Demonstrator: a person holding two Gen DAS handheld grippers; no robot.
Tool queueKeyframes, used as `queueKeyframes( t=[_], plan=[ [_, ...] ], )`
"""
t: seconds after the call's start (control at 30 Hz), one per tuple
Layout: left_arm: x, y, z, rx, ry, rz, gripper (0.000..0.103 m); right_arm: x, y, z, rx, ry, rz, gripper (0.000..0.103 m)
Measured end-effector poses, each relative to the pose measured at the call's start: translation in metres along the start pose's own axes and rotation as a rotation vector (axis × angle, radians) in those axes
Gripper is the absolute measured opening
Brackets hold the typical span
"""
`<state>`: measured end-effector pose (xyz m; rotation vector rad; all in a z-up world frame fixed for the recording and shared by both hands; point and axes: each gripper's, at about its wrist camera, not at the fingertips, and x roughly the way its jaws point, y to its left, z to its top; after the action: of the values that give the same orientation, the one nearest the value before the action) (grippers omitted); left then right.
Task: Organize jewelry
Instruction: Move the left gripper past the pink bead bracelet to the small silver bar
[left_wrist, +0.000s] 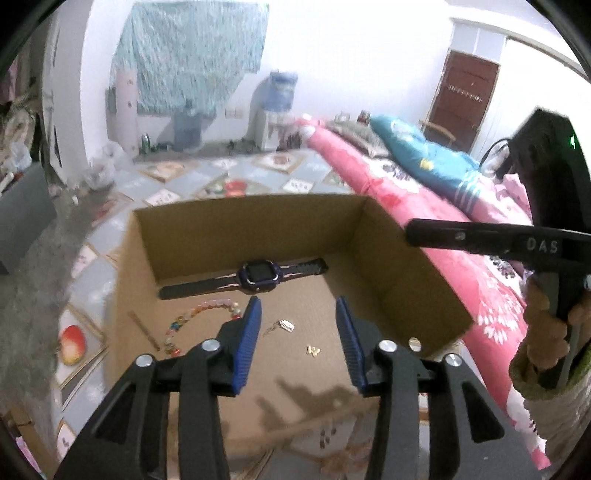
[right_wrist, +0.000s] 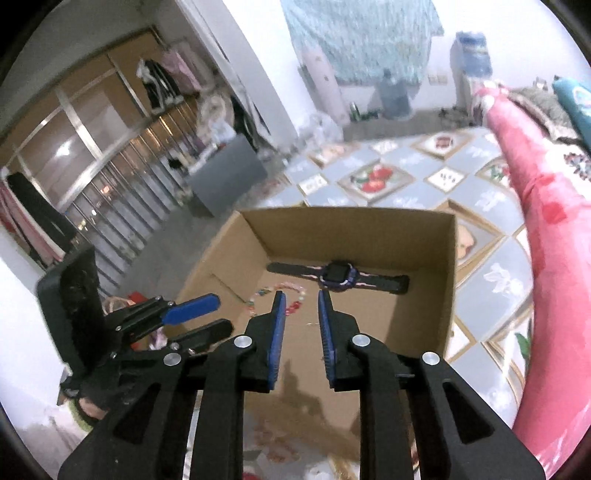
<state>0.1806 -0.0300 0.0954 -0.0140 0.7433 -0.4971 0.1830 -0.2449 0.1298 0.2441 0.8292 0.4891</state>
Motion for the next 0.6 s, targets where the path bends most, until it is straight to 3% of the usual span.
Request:
queueKeyframes(
  t=[0.23, 0.37, 0.47, 0.6],
  plan=[
    [-0.063, 0.002, -0.042, 0.003, -0.103, -0.016, 0.053, -0.075, 0.015, -0.054, -0.059, -0.135, 0.017, 0.023],
    [-0.082, 0.000, -0.072, -0.009, -0.125, -0.056, 0.055, -0.093, 0.019, -0.090, -0.070, -0.166, 0.029, 0.024],
    [-0.078, -0.005, -0.095, -0.028, -0.104, -0.113, 0.055, -0.083, 0.013, -0.119, -0.015, -0.128, 0.051, 0.025],
    [-0.045, -0.018, -0.121, -0.079, -0.007, -0.243, 0.055, -0.043, -0.003, -0.153, 0.108, -0.008, 0.044, 0.025]
  ],
)
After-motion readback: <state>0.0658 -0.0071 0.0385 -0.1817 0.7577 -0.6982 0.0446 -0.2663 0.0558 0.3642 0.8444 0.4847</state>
